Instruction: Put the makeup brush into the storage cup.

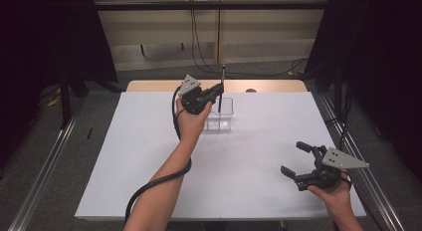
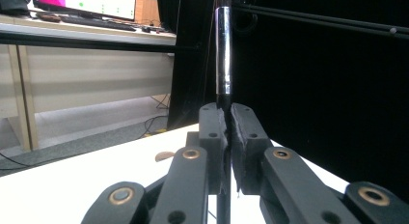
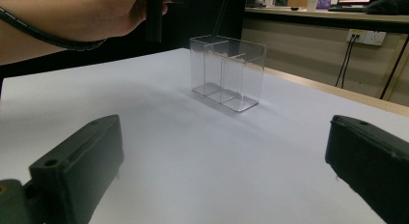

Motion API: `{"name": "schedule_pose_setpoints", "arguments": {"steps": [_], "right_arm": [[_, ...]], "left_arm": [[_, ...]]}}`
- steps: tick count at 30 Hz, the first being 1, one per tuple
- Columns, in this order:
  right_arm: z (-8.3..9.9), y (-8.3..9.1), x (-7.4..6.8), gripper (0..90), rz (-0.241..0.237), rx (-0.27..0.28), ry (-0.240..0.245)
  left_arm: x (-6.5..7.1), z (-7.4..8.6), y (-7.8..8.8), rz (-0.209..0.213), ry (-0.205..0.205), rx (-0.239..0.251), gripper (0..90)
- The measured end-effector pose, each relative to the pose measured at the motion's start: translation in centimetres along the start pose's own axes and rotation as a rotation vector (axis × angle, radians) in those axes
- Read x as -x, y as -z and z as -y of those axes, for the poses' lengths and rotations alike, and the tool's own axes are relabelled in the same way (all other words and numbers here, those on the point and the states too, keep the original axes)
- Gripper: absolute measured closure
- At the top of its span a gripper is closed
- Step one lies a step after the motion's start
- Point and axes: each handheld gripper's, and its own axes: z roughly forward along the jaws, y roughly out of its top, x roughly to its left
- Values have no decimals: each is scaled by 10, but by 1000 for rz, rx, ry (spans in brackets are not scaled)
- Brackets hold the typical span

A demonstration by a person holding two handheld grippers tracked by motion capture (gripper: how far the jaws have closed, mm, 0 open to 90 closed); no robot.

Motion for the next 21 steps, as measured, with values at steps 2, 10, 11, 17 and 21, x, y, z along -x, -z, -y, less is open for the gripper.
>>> {"name": "schedule_pose_setpoints", "arguments": {"steps": [2,10,11,17,21], "right_arm": [[0,0,0,0,0,-1,0],[0,0,0,0,0,0,0],[0,0,0,0,0,0,-1],[0,1,0,0,1,1,1],[0,1,0,0,1,0,1]], "left_arm": [[-1,0,0,-5,2,0,842],[-5,-2,-2,-17,2,9,842],[-6,-2,-2,-18,-1,5,842],[-9,-3,-5,-26,0,6,842],[-10,-4,-7,-33,-1,13,842]]}}
